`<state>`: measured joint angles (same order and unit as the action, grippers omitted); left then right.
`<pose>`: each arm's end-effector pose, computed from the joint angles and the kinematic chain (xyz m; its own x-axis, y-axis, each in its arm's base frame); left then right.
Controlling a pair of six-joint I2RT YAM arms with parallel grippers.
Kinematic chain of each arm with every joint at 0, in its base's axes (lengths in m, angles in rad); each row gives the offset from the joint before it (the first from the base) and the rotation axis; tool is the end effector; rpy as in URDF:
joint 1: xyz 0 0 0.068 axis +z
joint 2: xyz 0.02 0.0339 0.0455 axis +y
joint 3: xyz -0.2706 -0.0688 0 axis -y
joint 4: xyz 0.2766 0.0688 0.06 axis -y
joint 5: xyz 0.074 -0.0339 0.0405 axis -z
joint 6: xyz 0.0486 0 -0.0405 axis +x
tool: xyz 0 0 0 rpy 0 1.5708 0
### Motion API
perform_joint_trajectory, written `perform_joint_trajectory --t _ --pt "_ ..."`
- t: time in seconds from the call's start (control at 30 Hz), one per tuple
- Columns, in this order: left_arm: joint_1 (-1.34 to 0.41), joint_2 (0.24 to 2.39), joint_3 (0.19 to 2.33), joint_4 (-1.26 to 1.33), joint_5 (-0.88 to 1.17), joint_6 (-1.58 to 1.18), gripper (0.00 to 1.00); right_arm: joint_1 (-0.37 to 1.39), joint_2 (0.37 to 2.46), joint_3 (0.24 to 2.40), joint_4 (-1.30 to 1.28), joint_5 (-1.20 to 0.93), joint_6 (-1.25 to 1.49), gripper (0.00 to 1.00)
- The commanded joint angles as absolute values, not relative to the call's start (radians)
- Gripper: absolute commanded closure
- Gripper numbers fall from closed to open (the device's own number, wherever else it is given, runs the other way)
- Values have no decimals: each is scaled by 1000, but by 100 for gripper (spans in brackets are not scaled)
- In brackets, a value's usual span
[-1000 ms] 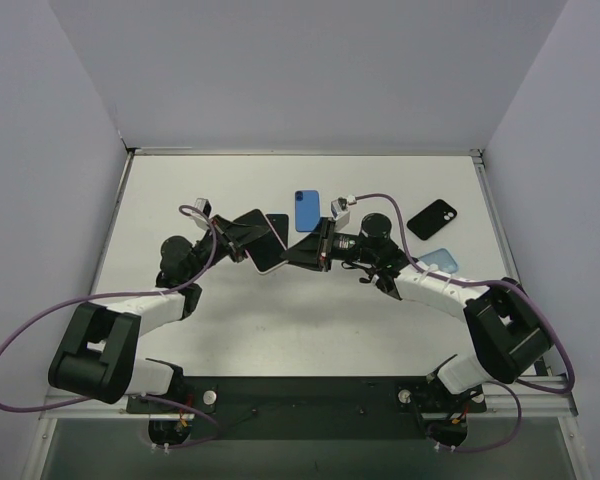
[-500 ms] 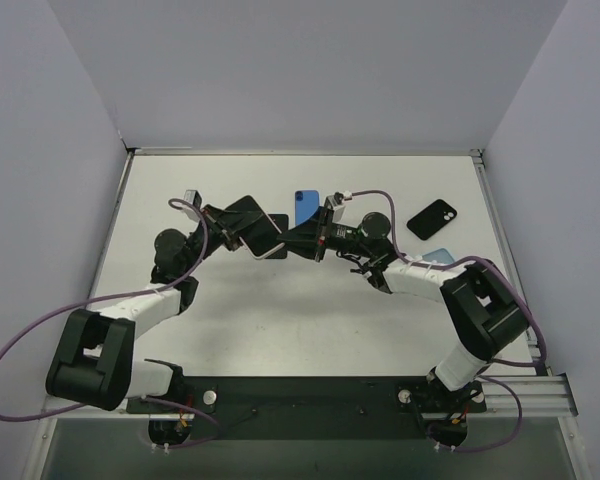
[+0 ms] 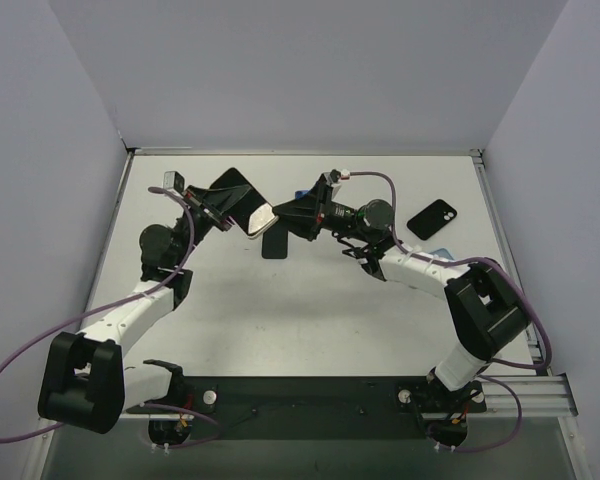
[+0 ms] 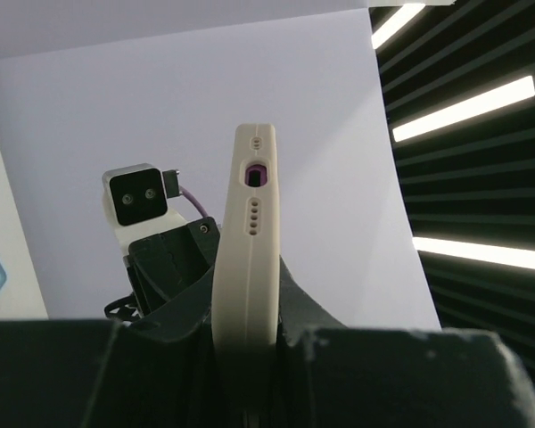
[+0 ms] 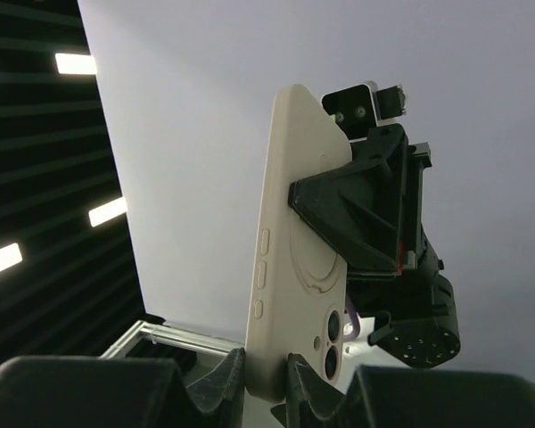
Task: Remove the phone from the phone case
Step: Remove the phone case from the phone.
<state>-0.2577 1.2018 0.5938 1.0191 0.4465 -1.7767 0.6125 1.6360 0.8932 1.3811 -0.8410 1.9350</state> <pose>0.2767 -0.0946 0.3042 -0.6787 -0.7342 0.0185 0.2530 -0.2574 -0.9326 0.2798 0.2409 0.3040 -0.9895 0.0662 -0.1289 -0.1446 -0.3918 0.9086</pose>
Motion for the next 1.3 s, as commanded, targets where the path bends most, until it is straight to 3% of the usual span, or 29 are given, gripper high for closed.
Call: perform_joint_trajectory --t 0.0,0.27,1.27 --pt "-278 1147 725 1330 445 -1887 100 624 1652 948 1664 -704 2060 100" --pt "-278 1166 782 1404 402 -1936 100 634 1663 1063 1664 -637 2132 100" --pt "-278 1097 917 1410 357 -1996 100 738 1789 1151 1664 -565 2171 100"
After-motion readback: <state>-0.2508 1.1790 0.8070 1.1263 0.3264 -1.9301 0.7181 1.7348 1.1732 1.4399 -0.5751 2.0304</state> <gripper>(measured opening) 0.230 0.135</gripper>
